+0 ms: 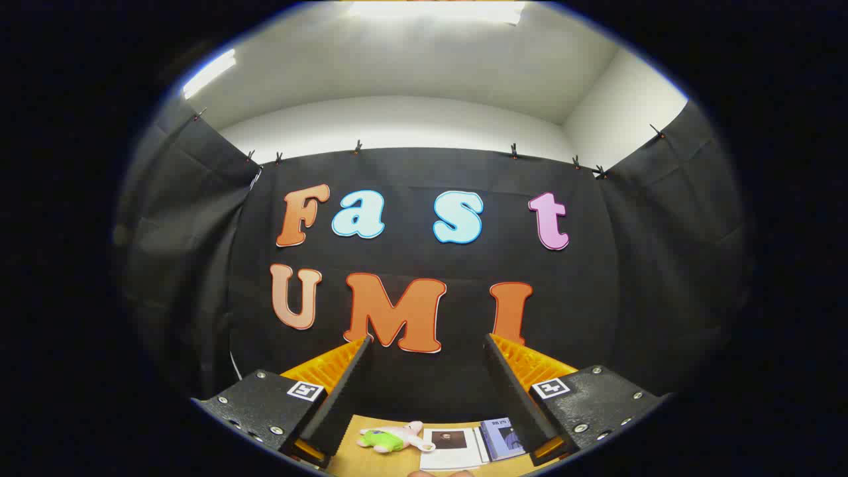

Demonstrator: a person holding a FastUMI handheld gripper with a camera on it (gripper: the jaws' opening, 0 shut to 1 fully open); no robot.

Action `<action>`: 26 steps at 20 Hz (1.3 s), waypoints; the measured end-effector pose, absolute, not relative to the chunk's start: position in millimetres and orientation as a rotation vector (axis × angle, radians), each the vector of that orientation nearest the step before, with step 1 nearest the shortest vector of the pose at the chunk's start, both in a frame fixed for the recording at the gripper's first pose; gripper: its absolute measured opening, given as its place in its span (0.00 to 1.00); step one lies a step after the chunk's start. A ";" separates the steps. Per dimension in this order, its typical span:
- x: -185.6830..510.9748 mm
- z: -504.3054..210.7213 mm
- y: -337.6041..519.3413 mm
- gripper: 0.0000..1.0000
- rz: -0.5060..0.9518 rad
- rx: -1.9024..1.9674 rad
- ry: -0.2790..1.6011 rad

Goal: Open the storage box then place both shoes into the box .Put the left shoe in first, then the right shoe, with the right side of both shoes facing outward in a uniform manner.

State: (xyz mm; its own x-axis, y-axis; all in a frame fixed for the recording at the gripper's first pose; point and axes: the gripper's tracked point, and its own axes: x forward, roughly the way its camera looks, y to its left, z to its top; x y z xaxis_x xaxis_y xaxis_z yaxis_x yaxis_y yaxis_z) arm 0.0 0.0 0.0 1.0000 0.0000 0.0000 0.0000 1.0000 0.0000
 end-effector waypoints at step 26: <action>-7.0 -25.2 -12.2 0.98 0.012 0.138 0.188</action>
State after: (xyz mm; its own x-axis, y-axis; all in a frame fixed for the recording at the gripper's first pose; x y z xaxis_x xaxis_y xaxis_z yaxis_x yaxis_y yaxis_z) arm -7.0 -12.2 -25.2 0.9822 0.0250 -0.1860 0.0009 0.9905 0.1377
